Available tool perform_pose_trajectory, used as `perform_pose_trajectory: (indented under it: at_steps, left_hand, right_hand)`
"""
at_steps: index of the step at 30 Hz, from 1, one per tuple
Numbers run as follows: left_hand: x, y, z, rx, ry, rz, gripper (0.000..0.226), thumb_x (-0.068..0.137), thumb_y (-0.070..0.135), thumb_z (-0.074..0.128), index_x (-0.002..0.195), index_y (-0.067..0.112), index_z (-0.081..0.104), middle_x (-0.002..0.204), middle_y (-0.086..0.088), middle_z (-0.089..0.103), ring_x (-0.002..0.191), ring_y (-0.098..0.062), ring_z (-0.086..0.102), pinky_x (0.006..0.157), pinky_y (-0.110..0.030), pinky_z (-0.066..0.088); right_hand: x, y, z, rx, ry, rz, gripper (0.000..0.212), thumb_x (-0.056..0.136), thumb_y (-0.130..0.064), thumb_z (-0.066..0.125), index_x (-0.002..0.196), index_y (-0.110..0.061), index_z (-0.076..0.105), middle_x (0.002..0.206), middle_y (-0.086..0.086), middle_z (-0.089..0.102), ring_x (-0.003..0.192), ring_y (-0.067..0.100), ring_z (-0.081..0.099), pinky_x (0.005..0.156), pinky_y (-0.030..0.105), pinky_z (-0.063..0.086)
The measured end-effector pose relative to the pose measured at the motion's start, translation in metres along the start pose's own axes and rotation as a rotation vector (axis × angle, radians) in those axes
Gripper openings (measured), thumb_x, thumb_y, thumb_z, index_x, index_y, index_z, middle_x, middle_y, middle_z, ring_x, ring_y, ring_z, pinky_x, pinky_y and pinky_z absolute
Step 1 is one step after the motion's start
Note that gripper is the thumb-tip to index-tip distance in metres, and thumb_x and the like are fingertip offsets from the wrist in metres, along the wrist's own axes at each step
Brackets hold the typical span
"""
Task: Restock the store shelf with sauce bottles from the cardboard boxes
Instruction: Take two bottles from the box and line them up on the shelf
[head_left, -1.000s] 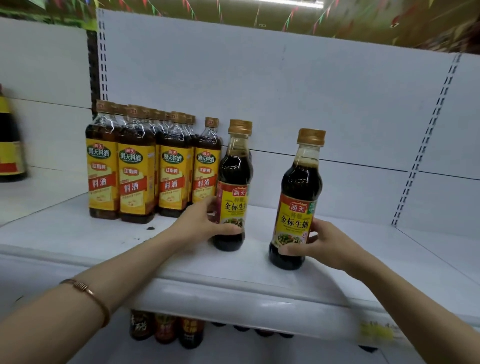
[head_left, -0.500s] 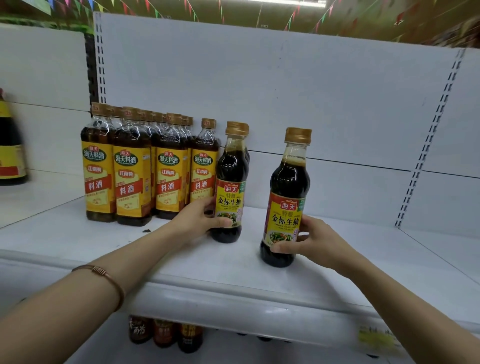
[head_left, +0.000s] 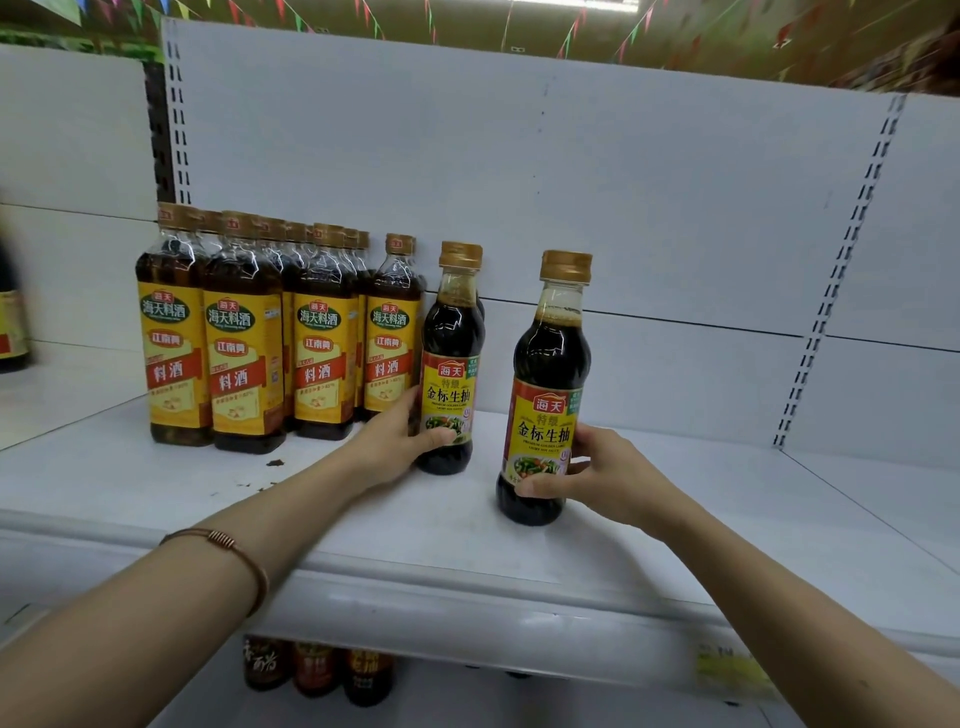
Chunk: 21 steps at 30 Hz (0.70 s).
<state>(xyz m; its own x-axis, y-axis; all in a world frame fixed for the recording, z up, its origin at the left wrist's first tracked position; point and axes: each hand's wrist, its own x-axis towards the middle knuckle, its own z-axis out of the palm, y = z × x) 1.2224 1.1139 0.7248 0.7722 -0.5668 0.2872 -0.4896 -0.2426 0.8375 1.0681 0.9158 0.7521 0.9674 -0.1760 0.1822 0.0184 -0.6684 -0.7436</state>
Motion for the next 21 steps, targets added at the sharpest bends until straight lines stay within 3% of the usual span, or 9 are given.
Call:
perform_pose_trajectory:
  at_steps: [6,10,12,16,19,21]
  left_hand:
    - [0.002,-0.002,0.0,-0.022,0.012,-0.014,0.066,0.089,0.021,0.066,0.146,0.018,0.033,0.14,0.004,0.049,0.125,-0.013,0.048,0.104,-0.028,0.039]
    - [-0.003,-0.001,-0.003,0.042,0.072,-0.085,0.078,0.081,0.036,0.073,0.146,0.023,0.032,0.14,0.001,0.052,0.124,-0.019,0.053,0.104,-0.036,0.042]
    - [-0.01,0.003,-0.004,0.109,0.119,-0.139,0.083,0.081,0.039,0.073,0.147,0.018,0.028,0.139,0.0,0.05,0.119,-0.019,0.056,0.098,-0.032,0.044]
    - [-0.043,0.02,-0.012,0.126,0.207,-0.11,0.051,0.089,0.034,0.066,0.128,0.017,0.039,0.119,0.0,0.054,0.094,-0.011,0.057,0.075,-0.021,0.044]
    - [-0.073,0.026,-0.016,0.129,0.092,-0.047,0.038,0.092,0.028,0.063,0.123,0.026,0.04,0.111,0.006,0.055,0.091,-0.007,0.061,0.081,-0.026,0.05]
    - [-0.087,0.027,-0.016,0.154,0.024,-0.009,0.041,0.093,0.024,0.06,0.127,0.032,0.039,0.115,0.011,0.054,0.096,-0.004,0.06,0.081,-0.021,0.048]
  right_hand:
    - [0.002,0.0,-0.002,0.0,-0.01,0.005,0.043,0.07,-0.032,0.085,0.109,-0.032,0.067,0.104,-0.011,0.071,0.095,0.005,0.065,0.082,0.02,0.049]
    - [0.0,-0.001,-0.001,0.002,-0.005,0.009,0.044,0.069,-0.031,0.086,0.11,-0.029,0.069,0.103,-0.009,0.073,0.095,0.007,0.066,0.089,0.026,0.051]
    - [-0.001,-0.002,-0.001,-0.006,-0.005,0.006,0.045,0.07,-0.031,0.085,0.111,-0.028,0.069,0.104,-0.009,0.072,0.096,0.007,0.065,0.086,0.024,0.051]
    - [0.0,-0.006,0.004,-0.01,-0.016,-0.012,0.041,0.07,-0.033,0.085,0.108,-0.03,0.069,0.102,-0.01,0.072,0.094,0.006,0.065,0.08,0.021,0.05]
    - [0.002,-0.016,0.014,0.001,-0.039,-0.035,0.038,0.068,-0.034,0.086,0.103,-0.032,0.07,0.099,-0.012,0.073,0.093,0.006,0.066,0.08,0.021,0.051]
    - [0.005,-0.025,0.027,0.006,-0.056,-0.067,0.041,0.067,-0.034,0.086,0.105,-0.029,0.071,0.098,-0.011,0.073,0.092,0.006,0.066,0.083,0.023,0.052]
